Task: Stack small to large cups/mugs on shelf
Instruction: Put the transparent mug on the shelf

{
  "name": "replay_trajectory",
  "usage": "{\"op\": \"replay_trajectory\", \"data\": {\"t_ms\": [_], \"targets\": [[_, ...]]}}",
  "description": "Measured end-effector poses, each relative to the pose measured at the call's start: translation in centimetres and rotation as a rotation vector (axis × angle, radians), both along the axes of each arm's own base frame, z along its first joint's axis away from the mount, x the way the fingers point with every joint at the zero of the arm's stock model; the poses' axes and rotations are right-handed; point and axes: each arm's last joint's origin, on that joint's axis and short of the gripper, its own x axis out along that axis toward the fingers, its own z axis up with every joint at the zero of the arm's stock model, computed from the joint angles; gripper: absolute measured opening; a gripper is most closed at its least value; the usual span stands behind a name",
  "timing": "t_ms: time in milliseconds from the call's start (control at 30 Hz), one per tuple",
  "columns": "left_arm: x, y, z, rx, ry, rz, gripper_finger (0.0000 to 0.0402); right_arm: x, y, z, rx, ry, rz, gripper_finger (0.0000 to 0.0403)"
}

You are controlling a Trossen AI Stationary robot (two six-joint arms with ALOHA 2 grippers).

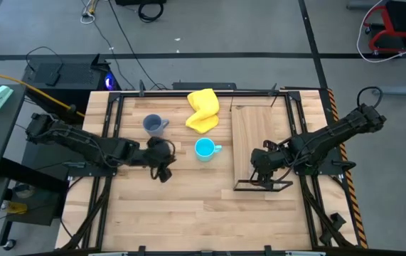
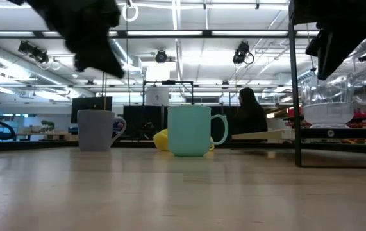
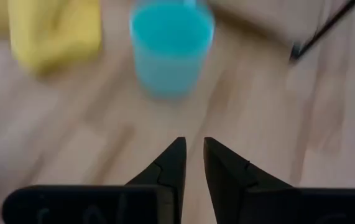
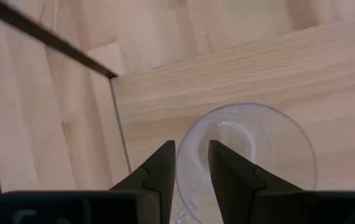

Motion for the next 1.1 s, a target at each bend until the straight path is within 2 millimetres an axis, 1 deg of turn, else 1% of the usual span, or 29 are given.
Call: {"op": "replay_trajectory", "data": {"t_ms": [100, 200, 333, 433, 533, 600, 700, 800, 900, 1100], "targets": [[1.0, 1.5, 0.9, 0.039, -0.096, -0.010, 0.0063, -0.2, -0.4, 1.2, -0.013, -0.018, -0.046, 0.0096], [2.2, 3.2, 1.3, 0.029, -0.173, -0.043, 0.0066, -0.6, -0.7, 3.5, -0.050, -0.049, -0.104, 0.0088], [3.9, 5.4, 0.5, 0.004, -0.213, -0.092, 0.0068, -1.7, -0.9, 6.3, -0.093, -0.058, -0.261, 0.0073], [5.3, 6.7, -0.8, -0.029, -0.230, -0.142, 0.0065, -2.8, -0.6, 7.2, -0.099, -0.006, -0.338, 0.0056], [6.4, 7.5, -1.9, -0.044, -0.251, -0.193, 0.0062, -3.8, 0.3, 7.0, -0.084, 0.043, -0.368, 0.0028], [7.1, 7.8, -2.6, -0.040, -0.270, -0.222, 0.0060, -4.2, 1.1, 6.5, -0.055, 0.064, -0.368, 0.0009], [8.0, 8.2, -3.3, -0.042, -0.302, -0.249, 0.0061, -4.5, 2.1, 5.3, -0.046, 0.082, -0.399, 0.0010], [9.3, 8.6, -3.3, -0.038, -0.304, -0.272, 0.0066, -4.9, 2.5, 3.7, -0.055, 0.120, -0.442, 0.0009], [11.0, 8.7, -2.8, -0.015, -0.312, -0.297, 0.0070, -4.9, 2.6, 2.2, -0.052, 0.141, -0.445, 0.0004], [14.4, 9.1, -1.8, -0.004, -0.287, -0.329, 0.0073, -4.5, 1.7, 0.7, -0.067, 0.157, -0.493, 0.0004]]}}
